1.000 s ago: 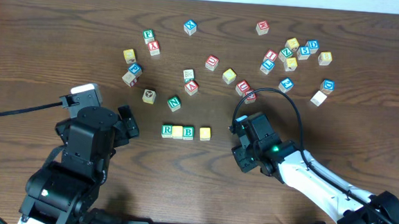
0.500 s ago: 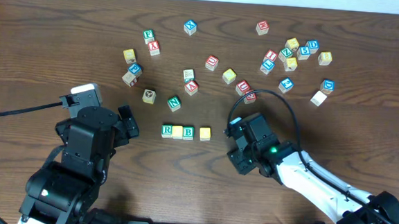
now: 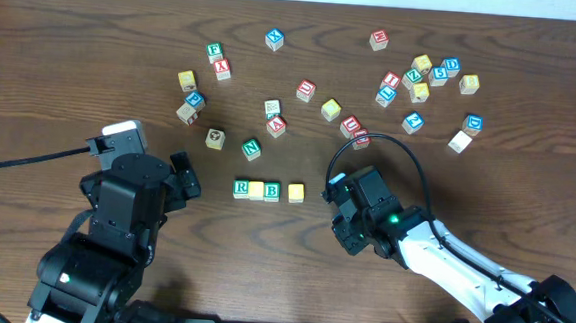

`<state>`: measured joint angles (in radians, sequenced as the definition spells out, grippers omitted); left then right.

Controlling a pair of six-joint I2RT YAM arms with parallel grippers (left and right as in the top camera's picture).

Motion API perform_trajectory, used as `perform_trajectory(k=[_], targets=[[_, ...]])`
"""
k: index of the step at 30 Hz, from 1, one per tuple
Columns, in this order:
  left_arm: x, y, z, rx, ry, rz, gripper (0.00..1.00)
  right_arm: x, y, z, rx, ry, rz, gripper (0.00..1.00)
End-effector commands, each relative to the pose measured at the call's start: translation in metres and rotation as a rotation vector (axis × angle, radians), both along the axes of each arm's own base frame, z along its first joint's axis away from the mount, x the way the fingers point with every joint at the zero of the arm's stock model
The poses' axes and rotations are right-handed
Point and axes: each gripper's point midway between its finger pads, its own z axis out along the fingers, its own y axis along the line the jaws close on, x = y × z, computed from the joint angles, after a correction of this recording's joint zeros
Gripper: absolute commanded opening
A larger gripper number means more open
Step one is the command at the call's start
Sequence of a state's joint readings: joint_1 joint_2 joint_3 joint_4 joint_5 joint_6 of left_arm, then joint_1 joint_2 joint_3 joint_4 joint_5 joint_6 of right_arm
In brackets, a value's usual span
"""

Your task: Spell out ROBOT

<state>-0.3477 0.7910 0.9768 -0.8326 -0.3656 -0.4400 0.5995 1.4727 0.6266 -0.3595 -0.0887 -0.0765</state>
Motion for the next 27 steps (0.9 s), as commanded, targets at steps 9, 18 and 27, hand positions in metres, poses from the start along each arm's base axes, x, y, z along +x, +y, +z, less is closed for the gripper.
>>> perform_trajectory(k=[9,18,27], targets=[[0.001,0.003,0.010,0.012,-0.022,0.007,0.99,-0.002,0.002,0.000,0.003,-0.003,-0.007,0.23],[0.001,0.003,0.010,0.012,-0.021,0.007,0.99,0.004,0.007,0.003,0.043,-0.008,-0.082,0.19],[0.001,0.003,0.010,0.012,-0.022,0.007,0.99,0.025,0.022,0.024,0.140,-0.024,-0.224,0.16]])
